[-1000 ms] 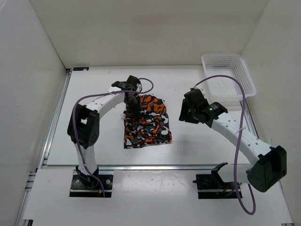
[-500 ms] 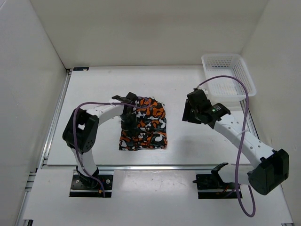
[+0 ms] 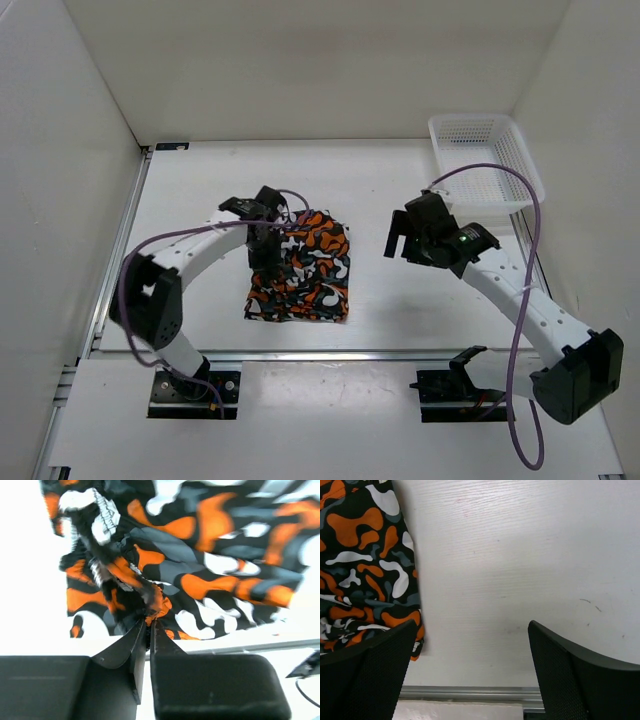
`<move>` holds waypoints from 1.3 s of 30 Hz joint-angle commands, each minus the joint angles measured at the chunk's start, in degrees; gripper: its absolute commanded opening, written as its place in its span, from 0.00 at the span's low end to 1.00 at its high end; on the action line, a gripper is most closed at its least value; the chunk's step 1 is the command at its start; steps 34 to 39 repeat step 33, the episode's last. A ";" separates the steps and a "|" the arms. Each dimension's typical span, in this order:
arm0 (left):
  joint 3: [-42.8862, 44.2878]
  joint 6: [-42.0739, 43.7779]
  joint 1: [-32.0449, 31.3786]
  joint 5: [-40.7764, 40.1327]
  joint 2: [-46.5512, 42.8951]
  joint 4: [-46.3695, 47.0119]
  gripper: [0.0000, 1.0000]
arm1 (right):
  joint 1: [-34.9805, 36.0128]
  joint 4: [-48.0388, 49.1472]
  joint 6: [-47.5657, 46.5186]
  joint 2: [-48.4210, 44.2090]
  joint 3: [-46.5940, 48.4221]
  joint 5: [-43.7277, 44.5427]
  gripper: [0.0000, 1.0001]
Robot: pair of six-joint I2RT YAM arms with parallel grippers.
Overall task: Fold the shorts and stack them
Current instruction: Fold the shorts
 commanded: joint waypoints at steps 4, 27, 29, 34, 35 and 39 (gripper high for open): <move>3.37 3.30 7.68 -6.28 -13.88 -7.09 0.21 | -5.67 -2.42 -1.91 -6.19 1.56 3.62 0.99; 5.02 2.52 17.54 -1.88 -40.00 -9.11 0.63 | -8.41 -10.76 -1.91 -24.12 4.11 11.62 0.99; 6.60 1.81 17.54 -3.90 -41.75 -9.12 0.79 | -8.41 -11.82 -1.91 -24.91 4.11 12.93 0.99; 8.36 -0.38 18.07 -6.62 -43.25 -9.65 1.00 | -8.41 -11.82 -1.91 -25.71 4.11 13.55 0.99; 8.36 -0.38 18.07 -6.62 -43.25 -9.65 1.00 | -8.41 -11.82 -1.91 -25.71 4.11 13.55 0.99; 8.36 -0.38 18.07 -6.62 -43.25 -9.65 1.00 | -8.41 -11.82 -1.91 -25.71 4.11 13.55 0.99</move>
